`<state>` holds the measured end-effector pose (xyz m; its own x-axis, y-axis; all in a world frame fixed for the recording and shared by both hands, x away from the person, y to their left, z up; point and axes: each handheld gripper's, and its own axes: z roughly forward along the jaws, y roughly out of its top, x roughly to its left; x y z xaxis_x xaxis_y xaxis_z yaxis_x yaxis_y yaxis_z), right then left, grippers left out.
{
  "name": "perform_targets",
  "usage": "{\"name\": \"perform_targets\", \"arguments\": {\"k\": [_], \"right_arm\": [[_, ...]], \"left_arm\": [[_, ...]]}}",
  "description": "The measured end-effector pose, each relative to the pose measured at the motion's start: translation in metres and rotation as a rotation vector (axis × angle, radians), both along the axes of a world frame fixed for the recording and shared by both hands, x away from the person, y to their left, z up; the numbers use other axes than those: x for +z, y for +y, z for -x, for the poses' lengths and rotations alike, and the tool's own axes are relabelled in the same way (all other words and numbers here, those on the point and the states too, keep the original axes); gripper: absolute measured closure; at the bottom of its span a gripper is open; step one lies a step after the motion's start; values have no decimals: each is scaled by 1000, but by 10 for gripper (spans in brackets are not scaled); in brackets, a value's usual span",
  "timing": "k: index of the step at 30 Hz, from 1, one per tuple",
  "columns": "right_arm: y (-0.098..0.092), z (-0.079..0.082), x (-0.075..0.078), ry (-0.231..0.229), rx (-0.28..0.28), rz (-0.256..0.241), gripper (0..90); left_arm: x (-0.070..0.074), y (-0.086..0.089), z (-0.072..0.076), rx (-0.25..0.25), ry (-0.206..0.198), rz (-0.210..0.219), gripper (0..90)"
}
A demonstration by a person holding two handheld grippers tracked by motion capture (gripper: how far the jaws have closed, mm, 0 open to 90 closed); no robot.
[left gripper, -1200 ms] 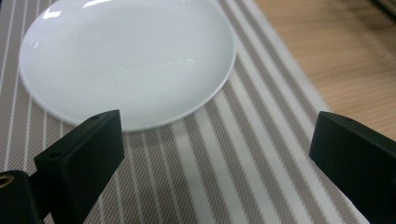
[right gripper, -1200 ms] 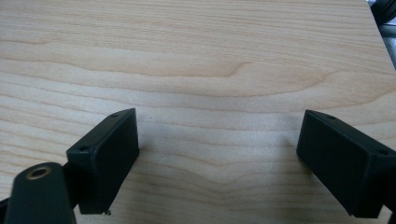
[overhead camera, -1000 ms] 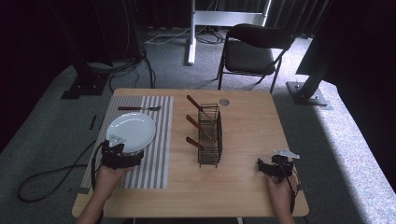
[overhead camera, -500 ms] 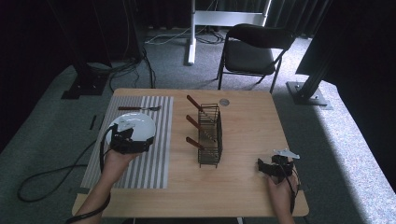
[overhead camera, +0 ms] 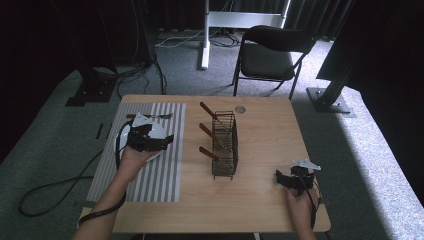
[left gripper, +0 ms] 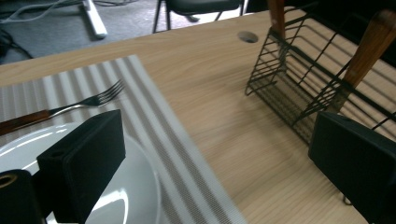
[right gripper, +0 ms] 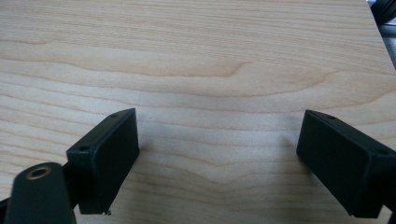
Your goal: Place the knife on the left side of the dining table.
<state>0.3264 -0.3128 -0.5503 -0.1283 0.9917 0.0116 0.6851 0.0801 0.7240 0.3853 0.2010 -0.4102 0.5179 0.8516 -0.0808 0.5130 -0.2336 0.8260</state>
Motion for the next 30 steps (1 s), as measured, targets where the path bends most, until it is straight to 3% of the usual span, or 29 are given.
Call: {"name": "perform_targets", "arguments": {"k": [7,14,15,24,26,30], "right_arm": [[0,0,0,0,0,1,123],[0,0,0,0,0,1,122],[0,0,0,0,0,0,122],[0,0,0,0,0,1,123],[0,0,0,0,-1,0,123],[0,0,0,0,0,0,124]], "left_arm": [[5,-11,-15,-30,0,23,41],[7,-24,-28,-68,-3,12,41],[8,-25,-29,-76,-1,28,41],[17,-39,-44,-73,-17,13,41],[18,-39,-48,-84,-7,36,41],[22,-45,-55,-88,-6,41,41]]}}
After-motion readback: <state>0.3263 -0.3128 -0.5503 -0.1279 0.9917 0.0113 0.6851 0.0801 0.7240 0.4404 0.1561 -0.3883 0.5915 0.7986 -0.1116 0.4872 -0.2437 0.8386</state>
